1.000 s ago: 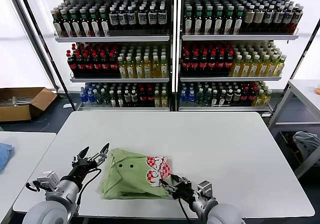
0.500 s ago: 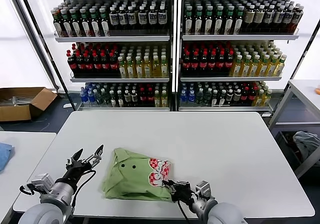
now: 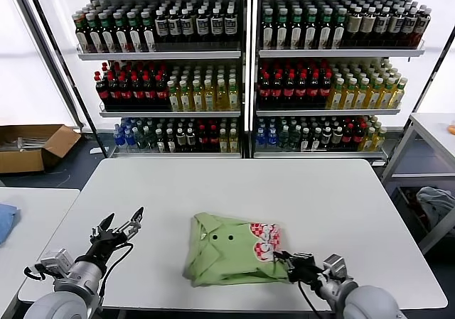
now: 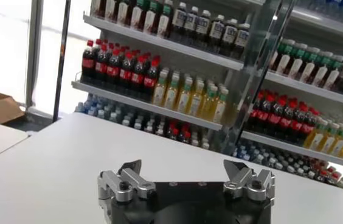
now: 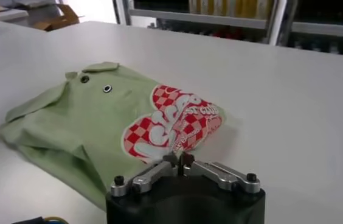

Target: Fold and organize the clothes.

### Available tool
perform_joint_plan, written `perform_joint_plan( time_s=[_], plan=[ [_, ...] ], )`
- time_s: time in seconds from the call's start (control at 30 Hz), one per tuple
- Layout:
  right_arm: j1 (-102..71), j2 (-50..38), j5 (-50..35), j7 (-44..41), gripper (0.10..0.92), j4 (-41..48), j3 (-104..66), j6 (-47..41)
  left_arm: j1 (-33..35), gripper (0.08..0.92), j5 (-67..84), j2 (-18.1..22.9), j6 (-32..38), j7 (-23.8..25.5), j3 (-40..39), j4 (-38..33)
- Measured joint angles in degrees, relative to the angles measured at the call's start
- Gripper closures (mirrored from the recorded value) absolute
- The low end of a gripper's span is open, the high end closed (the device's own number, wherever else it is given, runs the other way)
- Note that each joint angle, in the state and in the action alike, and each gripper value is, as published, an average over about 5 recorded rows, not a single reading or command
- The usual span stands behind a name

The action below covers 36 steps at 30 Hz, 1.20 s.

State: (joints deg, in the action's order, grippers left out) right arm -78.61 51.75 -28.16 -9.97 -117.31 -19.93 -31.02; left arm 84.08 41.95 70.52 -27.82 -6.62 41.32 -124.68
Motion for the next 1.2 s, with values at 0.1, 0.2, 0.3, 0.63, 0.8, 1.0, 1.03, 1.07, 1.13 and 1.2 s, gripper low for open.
perform_joint_plan(
  time_s=[0.1,0.2,0.3,0.63,0.8,1.0,1.03,1.07,1.13,1.2],
  plan=[
    [-1.7,-0.33,0.06,-0.14,0.796,-1.0,-2.59,0.71,-0.03,0.177,-0.01,0.2,-0.17,-0.05,-0.2,-0.12],
    [-3.26,-0.38,0.07,-0.52,0.709,-2.3,-4.81,1.2,0.18,0.177,-0.02,0.29,-0.31,-0.1,-0.21,-0.33],
    [-4.33,-0.46,-0.11,-0.99,0.623,-3.72,-6.66,1.58,0.51,0.177,-0.01,0.31,-0.37,-0.12,-0.07,-0.52],
    [-1.19,2.91,0.14,0.34,0.337,-4.51,-4.28,3.26,0.9,0.177,-0.23,1.26,-0.48,-0.21,-0.9,-0.95],
    [3.32,7.05,1.47,3.05,0.219,-1.22,1.47,4.28,1.51,0.177,-0.25,1.72,-0.45,-0.15,-0.9,-1.09],
    [7.3,11.77,2.29,5.95,0.203,4.15,7.54,4.92,2.04,0.177,-0.28,2.42,-0.36,-0.05,-1.16,-1.17],
    [7.67,12.29,2.36,6.29,0.203,4.92,8.39,4.77,2.06,0.177,-0.29,2.51,-0.34,-0.03,-1.22,-1.13],
    [8.01,12.72,2.49,6.6,0.203,5.59,9.15,4.54,2.07,0.177,-0.29,2.6,-0.31,-0.02,-1.28,-1.1],
    [8.54,13.36,2.96,7.16,0.203,6.57,10.34,3.87,2.09,0.177,-0.29,2.78,-0.29,0.02,-1.4,-1.05],
    [8.89,13.77,3.65,7.7,0.203,7.14,11.18,3.2,2.08,0.177,-0.25,2.94,-0.29,0.06,-1.53,-1.05]
  ],
)
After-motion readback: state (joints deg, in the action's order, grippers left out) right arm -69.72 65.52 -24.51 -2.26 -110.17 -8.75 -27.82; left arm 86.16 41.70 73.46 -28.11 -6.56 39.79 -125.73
